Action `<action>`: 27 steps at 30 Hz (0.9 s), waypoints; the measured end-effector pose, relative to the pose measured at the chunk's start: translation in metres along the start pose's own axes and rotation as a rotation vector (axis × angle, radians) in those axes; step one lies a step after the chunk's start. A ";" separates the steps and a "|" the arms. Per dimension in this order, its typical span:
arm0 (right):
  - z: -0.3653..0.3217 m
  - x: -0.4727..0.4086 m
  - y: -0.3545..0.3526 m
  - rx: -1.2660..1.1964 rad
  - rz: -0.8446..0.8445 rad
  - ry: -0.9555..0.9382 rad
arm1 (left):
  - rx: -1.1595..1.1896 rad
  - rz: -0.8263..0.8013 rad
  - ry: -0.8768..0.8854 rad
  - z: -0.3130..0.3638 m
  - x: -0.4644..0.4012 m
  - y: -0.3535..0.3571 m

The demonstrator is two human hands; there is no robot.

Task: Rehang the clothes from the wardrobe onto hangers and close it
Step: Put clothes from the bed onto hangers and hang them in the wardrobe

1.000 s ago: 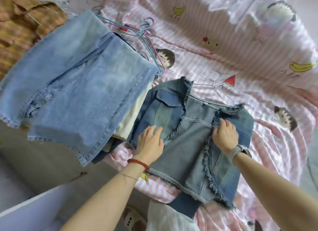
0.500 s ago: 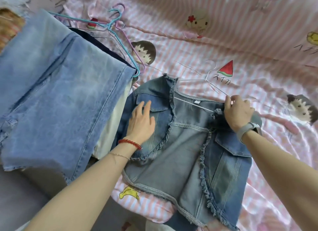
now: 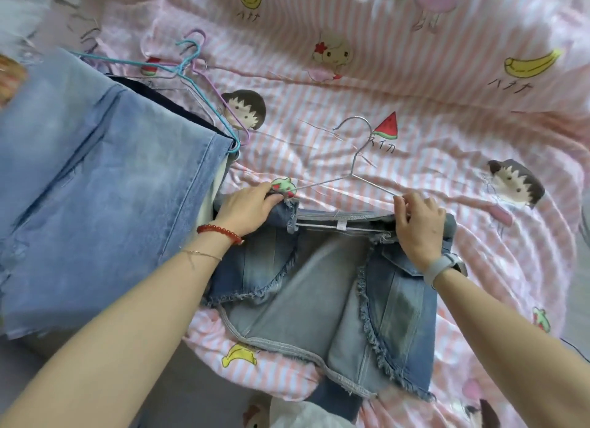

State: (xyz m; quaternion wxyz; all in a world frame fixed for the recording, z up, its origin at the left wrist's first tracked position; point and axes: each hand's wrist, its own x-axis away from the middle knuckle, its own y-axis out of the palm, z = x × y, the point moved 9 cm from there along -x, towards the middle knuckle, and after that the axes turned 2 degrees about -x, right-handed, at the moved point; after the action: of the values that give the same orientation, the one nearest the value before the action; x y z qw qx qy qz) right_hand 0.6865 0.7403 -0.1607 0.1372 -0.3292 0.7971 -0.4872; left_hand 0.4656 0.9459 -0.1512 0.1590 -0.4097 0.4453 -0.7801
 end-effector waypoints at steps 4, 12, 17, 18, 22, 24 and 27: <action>-0.021 0.018 0.012 0.093 -0.180 -0.170 | 0.198 -0.164 -0.090 -0.014 0.083 0.041; -0.146 0.104 0.043 0.091 -0.280 -0.503 | 0.410 0.077 -0.376 -0.117 0.248 0.061; -0.241 0.175 0.061 0.014 -0.358 -0.688 | 0.411 0.340 -0.522 -0.193 0.354 0.048; -0.261 0.191 0.064 0.008 -0.377 -0.734 | 0.435 0.391 -0.569 -0.207 0.379 0.050; -0.331 0.270 0.075 -0.001 -0.465 -0.935 | 0.561 0.560 -0.769 -0.239 0.486 0.080; -0.360 0.316 0.082 0.025 -0.517 -1.032 | 0.582 0.654 -0.868 -0.246 0.542 0.099; -0.398 0.397 0.094 0.057 -0.599 -1.226 | 0.708 0.817 -1.030 -0.255 0.633 0.134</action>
State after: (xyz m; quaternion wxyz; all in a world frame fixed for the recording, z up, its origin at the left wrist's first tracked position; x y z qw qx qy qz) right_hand 0.1389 0.7811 -0.0081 0.4319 -0.7484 0.4365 -0.2506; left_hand -0.1374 0.6273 -0.0148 0.7470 -0.4496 0.1534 -0.4651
